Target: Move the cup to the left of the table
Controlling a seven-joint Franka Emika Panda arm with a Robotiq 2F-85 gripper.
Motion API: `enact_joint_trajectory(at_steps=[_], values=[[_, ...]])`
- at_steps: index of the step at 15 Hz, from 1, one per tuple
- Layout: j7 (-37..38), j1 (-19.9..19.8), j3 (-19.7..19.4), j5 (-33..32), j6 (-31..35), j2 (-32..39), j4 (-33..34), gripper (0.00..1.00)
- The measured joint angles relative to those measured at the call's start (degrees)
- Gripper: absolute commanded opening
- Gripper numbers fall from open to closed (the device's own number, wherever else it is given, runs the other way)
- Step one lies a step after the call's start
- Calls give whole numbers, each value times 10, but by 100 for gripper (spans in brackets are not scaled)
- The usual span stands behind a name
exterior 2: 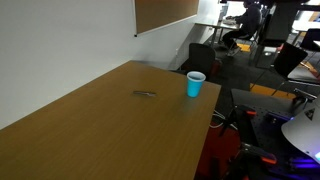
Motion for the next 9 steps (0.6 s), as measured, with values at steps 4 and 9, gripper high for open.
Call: enact_joint_trajectory(at_steps=[4,9], values=[[10,-58,-1,-22,57,0,4,100],[23,-130,-2,-99,139,11,4,100]])
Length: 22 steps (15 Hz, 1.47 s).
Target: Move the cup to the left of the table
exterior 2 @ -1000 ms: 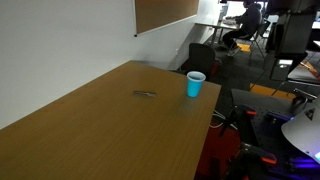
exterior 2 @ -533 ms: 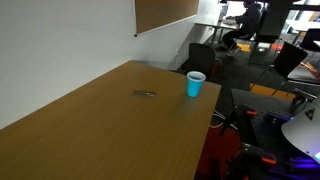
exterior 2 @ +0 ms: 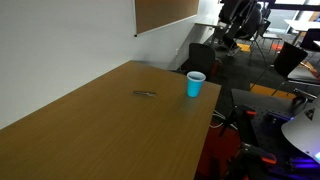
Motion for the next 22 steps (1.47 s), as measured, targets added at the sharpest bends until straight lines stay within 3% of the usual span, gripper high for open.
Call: enact_joint_trajectory(at_steps=[7,13,19,22], values=[[13,-66,-2,-58,174,110,-3,100],[55,-115,-6,-96,268,225,-3,100],[55,-130,-45,-101,328,318,-3,100],[53,-127,-67,-101,403,369,-1,100]])
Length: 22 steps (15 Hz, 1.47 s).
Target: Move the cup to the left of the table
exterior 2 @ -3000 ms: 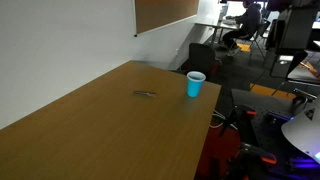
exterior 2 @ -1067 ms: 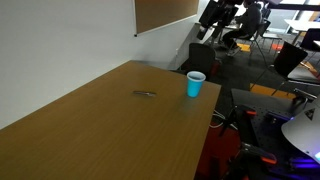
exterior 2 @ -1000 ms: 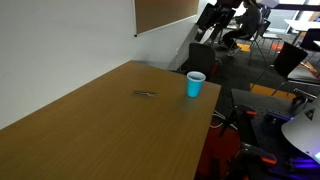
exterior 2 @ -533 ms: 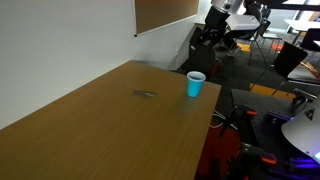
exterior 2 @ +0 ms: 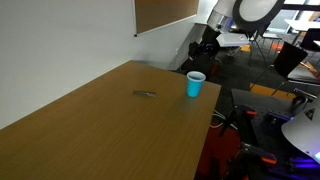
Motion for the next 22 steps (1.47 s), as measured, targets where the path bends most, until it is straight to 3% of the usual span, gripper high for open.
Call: enact_joint_trajectory(at_steps=[5,10,17,18,19,22], values=[[-43,38,-30,46,94,88,14,100],[-96,49,-6,126,101,138,42,100],[-101,38,-8,130,101,204,83,100],[-101,37,-8,130,101,214,89,96],[-101,35,-8,130,101,222,95,74],[-101,31,-8,130,101,246,113,61]])
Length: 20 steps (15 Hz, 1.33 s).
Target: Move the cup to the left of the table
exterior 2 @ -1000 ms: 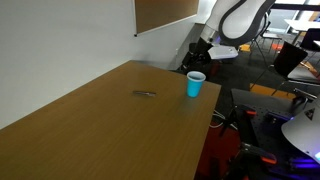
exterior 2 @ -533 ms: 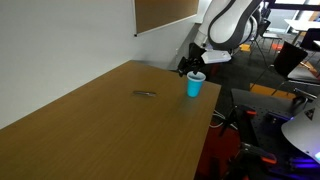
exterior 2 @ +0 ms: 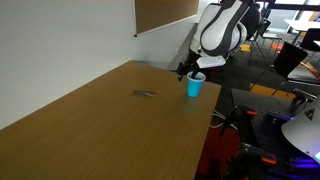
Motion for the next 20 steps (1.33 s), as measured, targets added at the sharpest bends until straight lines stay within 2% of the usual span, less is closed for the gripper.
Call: enact_joint_trajectory(at_steps=[8,14,17,20], values=[[0,-1,-2,-2,0,31,28,0],[0,6,-14,-5,-1,28,32,2],[2,55,-71,-16,-5,9,25,2],[26,122,-148,-72,-6,-25,14,2]])
